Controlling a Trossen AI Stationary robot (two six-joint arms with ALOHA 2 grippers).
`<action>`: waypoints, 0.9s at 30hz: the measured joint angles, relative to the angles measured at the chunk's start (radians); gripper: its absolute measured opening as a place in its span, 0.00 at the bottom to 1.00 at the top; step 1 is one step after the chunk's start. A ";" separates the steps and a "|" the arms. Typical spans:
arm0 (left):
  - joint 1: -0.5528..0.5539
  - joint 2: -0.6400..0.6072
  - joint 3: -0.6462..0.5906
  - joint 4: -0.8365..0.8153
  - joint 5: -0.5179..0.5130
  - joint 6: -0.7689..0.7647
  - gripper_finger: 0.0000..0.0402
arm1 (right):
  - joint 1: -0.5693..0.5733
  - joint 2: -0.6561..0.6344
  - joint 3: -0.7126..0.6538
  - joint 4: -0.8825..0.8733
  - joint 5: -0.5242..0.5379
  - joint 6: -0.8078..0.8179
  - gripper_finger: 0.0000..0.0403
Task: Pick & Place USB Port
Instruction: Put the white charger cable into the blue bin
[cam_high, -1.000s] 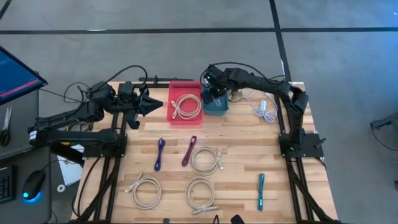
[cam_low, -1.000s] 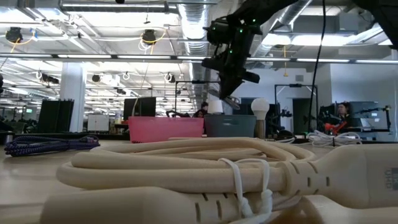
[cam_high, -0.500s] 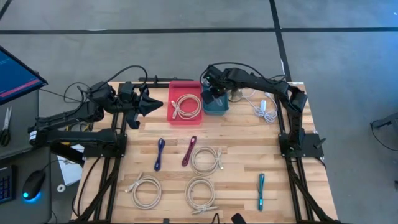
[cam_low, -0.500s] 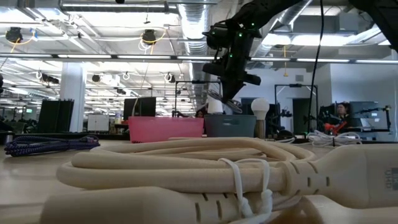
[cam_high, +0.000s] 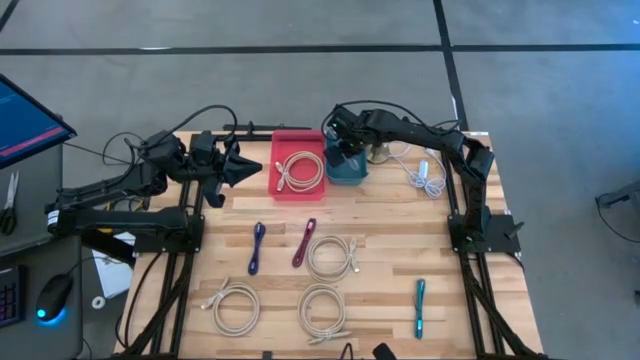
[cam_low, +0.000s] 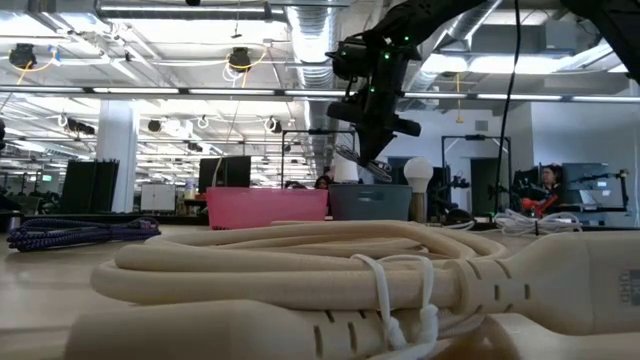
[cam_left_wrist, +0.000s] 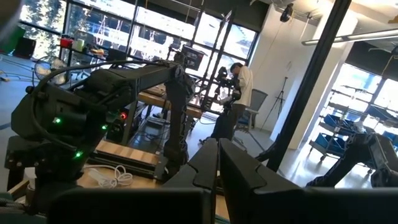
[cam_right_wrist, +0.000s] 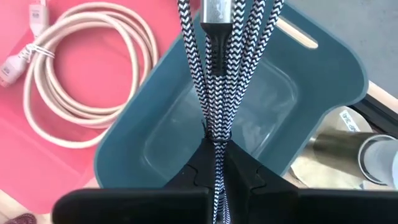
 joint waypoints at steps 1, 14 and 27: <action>0.000 0.000 0.000 0.000 0.000 0.000 0.04 | 0.000 0.000 0.000 -0.006 0.002 -0.001 0.00; 0.000 0.000 0.000 0.000 0.000 0.000 0.04 | 0.003 -0.001 -0.043 0.005 0.022 -0.002 0.00; 0.000 0.000 0.000 0.000 0.000 0.000 0.04 | 0.000 0.086 -0.038 0.095 -0.016 -0.001 0.00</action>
